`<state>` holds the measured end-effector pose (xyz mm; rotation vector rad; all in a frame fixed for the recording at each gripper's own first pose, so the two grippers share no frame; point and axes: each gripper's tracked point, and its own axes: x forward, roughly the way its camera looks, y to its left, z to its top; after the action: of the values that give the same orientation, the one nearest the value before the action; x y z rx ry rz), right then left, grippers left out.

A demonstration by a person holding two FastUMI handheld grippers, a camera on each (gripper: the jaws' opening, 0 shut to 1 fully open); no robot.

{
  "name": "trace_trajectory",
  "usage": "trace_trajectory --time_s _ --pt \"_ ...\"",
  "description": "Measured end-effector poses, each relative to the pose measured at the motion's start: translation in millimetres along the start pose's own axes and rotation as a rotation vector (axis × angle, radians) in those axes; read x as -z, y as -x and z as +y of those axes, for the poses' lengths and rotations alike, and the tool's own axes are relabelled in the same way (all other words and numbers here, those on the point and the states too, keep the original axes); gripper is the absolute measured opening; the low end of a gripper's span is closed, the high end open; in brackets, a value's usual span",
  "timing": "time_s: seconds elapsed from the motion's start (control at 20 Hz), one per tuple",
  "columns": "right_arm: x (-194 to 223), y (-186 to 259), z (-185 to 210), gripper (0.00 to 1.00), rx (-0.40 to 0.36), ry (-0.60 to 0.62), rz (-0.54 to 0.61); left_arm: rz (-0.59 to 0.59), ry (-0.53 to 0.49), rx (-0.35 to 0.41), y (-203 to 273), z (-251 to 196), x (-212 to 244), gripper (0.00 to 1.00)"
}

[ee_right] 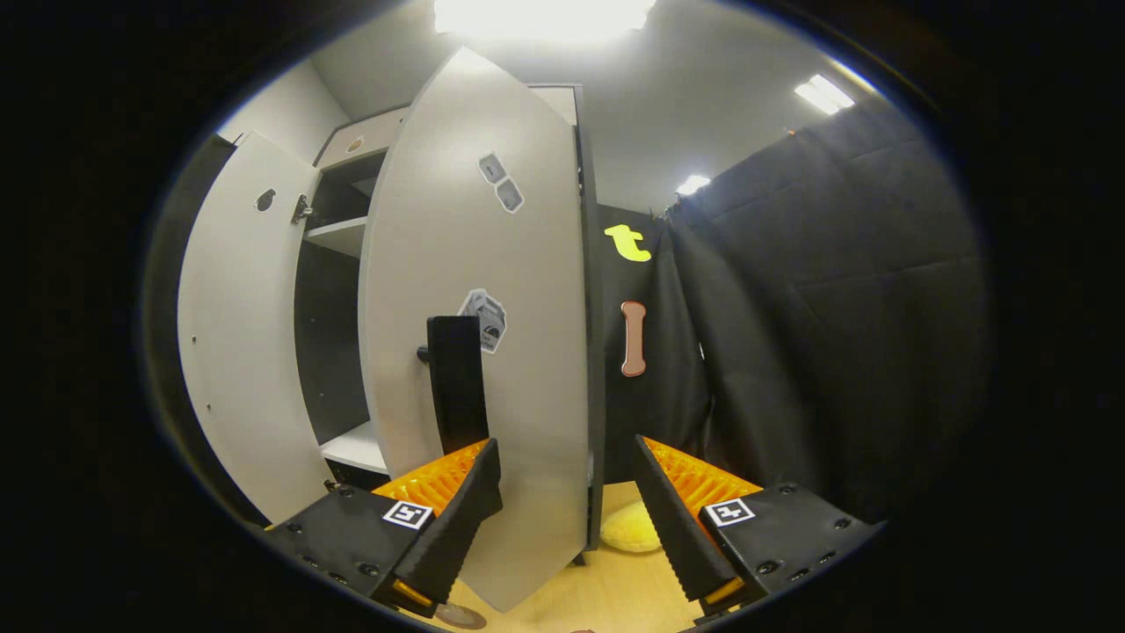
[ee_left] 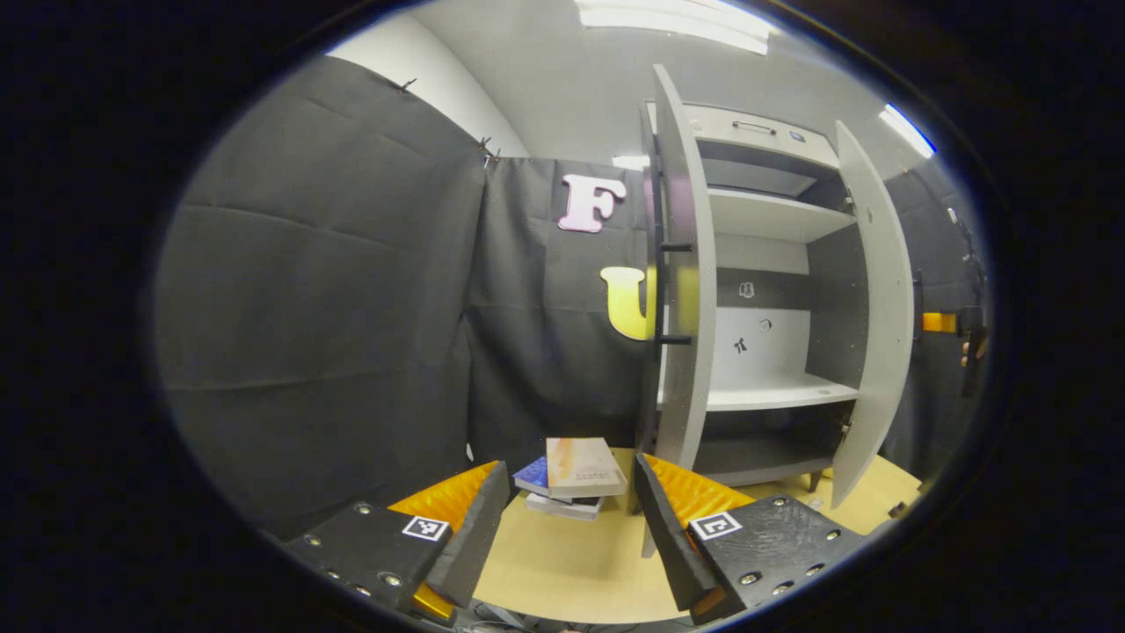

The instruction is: Grasp the bottle in the cabinet with the left hand and place it on the coaster, then close the right door with the right hand and the left door with the left hand.

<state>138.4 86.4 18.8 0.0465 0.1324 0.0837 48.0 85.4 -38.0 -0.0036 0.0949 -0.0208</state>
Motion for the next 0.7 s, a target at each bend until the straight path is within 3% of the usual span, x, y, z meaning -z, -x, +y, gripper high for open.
trace_trajectory --time_s 0.1,0.25,0.3,0.4,0.45,0.5,0.55,0.6,0.7 --pt "1.2 -8.0 15.3 0.96 -0.011 0.000 -0.005 0.001 -0.001 -0.007 -0.1 6.1 2.1 0.84" --pt "7.9 -20.9 39.6 0.92 -0.042 -0.004 0.010 0.000 -0.008 -0.021 4.0 14.5 1.7 0.84" --pt "10.0 -24.6 46.8 0.96 -0.051 -0.001 0.014 0.000 -0.008 -0.027 4.5 18.6 -0.1 0.83" --pt "11.2 -30.8 53.2 0.96 -0.048 0.012 0.006 -0.002 -0.004 -0.038 6.2 24.5 -0.5 0.84" --pt "11.5 -32.4 55.8 0.92 -0.046 0.019 0.005 -0.003 0.002 -0.044 6.6 28.1 -0.8 0.84" --pt "10.9 -33.1 57.2 0.96 -0.044 0.027 0.001 -0.005 0.010 -0.047 5.0 29.7 -2.6 0.83" --pt "11.1 -33.3 57.3 0.92 -0.042 0.034 -0.001 -0.007 0.019 -0.050 3.9 31.4 -4.7 0.84" --pt "10.7 -32.2 58.0 0.96 -0.045 0.037 -0.003 -0.009 0.028 -0.052 0.0 33.9 -8.4 0.83" --pt "16.7 -25.1 63.2 0.97 -0.076 0.026 0.016 -0.012 0.036 -0.051 -7.0 34.1 -14.2 0.84"
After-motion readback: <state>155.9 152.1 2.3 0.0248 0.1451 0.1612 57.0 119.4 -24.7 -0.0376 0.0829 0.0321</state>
